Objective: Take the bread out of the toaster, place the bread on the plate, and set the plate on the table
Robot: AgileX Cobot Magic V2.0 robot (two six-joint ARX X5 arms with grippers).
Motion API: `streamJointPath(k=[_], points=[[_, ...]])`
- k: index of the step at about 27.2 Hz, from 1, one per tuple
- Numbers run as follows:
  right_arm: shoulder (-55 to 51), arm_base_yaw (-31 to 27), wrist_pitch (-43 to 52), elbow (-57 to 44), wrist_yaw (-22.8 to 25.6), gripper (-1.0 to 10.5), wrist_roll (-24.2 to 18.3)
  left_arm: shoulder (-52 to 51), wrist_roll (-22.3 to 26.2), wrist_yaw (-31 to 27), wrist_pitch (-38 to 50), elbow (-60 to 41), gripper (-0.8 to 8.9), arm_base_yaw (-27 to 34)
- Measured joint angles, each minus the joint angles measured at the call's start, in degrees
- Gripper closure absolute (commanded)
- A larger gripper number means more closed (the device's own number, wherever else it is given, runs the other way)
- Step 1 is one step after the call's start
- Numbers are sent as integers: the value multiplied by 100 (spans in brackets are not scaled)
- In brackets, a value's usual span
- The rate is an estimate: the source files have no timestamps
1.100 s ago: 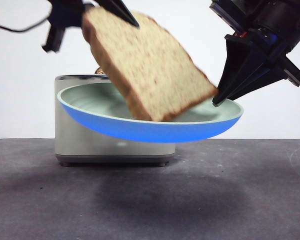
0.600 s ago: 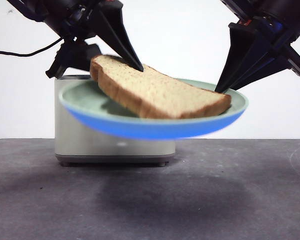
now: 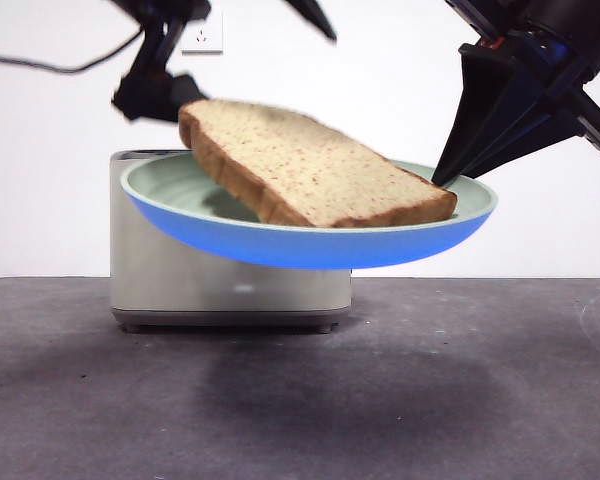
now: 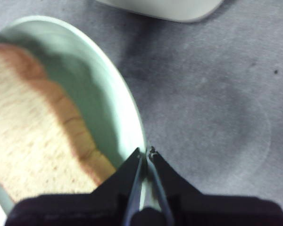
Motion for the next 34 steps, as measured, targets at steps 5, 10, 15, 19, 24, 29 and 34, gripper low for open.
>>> streamJointPath(k=[5, 10, 15, 19, 24, 29, 34], points=[[-2, -295, -105, 7, 35, 963, -9, -44, 356, -7, -809, 911, 343, 0], [-2, -743, -249, 9, 33, 963, -120, -44, 874, -24, -1687, 1644, 343, 0], [140, -1182, -365, 9, 31, 963, -328, -269, 1263, -396, -2103, 1790, 343, 0], [487, -1523, -361, 13, 37, 963, -481, -654, 1364, -654, -2129, 1792, 343, 0], [1058, -1757, -238, 20, 35, 963, -667, -1202, 1408, -914, -2146, 1794, 343, -2], [1572, -1836, -33, 20, 42, 963, -756, -1718, 1412, -1213, -2253, 1794, 343, -2], [1982, -1836, 22, 31, 35, 963, -780, -2100, 1427, -1436, -2435, 1794, 343, -2]])
